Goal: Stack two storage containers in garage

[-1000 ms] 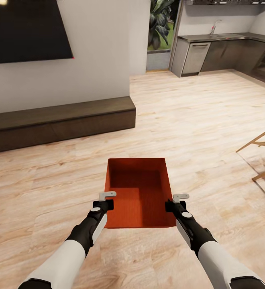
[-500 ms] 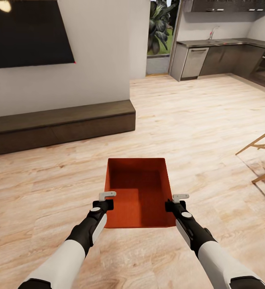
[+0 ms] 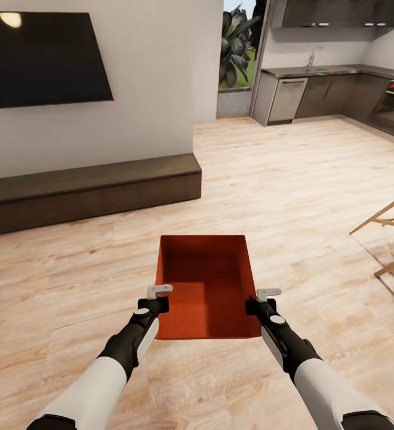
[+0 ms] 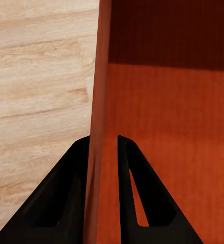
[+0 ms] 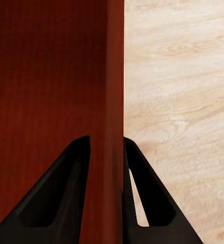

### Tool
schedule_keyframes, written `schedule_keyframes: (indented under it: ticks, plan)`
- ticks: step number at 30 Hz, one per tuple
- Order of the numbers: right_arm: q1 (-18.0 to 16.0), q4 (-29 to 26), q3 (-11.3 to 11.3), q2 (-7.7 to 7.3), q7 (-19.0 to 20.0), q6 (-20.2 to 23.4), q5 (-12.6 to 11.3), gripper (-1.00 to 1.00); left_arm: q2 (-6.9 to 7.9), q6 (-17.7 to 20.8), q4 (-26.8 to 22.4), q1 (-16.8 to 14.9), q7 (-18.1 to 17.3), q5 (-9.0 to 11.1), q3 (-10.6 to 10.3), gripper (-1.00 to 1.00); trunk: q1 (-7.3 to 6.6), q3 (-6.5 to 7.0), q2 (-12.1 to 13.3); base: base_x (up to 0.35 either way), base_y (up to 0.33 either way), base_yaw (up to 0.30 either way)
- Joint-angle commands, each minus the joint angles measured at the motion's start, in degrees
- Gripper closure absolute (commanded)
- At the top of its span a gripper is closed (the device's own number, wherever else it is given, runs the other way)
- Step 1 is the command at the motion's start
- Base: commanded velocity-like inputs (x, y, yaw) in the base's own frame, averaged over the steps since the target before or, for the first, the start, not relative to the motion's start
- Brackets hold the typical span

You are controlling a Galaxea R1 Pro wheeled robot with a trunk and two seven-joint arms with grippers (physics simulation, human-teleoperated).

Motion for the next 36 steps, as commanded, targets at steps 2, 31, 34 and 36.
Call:
schedule_keyframes:
  ticks: [2,31,34,36]
  plan:
    - [0.0,-0.1,0.0,0.09,-0.2,0.0,0.0,1.0,-0.21,0.3,0.0,0.0,0.6,0.7,-0.1,1.0,0.03,0.1,-0.1,0.0,0.0,0.0]
    - [0.0,-0.5,0.0,0.11,-0.2,0.0,0.1,1.0,-0.21,0.3,-0.1,0.0,0.6,0.6,-0.1,1.0,0.03,2.69,-0.1,0.0,0.0,0.0]
    - [0.0,-0.5,0.0,0.11,-0.2,0.0,0.1,1.0,-0.21,0.3,0.0,0.0,0.6,0.6,-0.1,1.0,0.03,2.96,-0.1,0.0,0.0,0.0]
    - [0.0,-0.5,0.0,0.11,-0.2,0.0,0.1,1.0,-0.21,0.3,0.0,0.0,0.6,0.6,-0.1,1.0,0.03,3.14,-0.1,0.0,0.0,0.0]
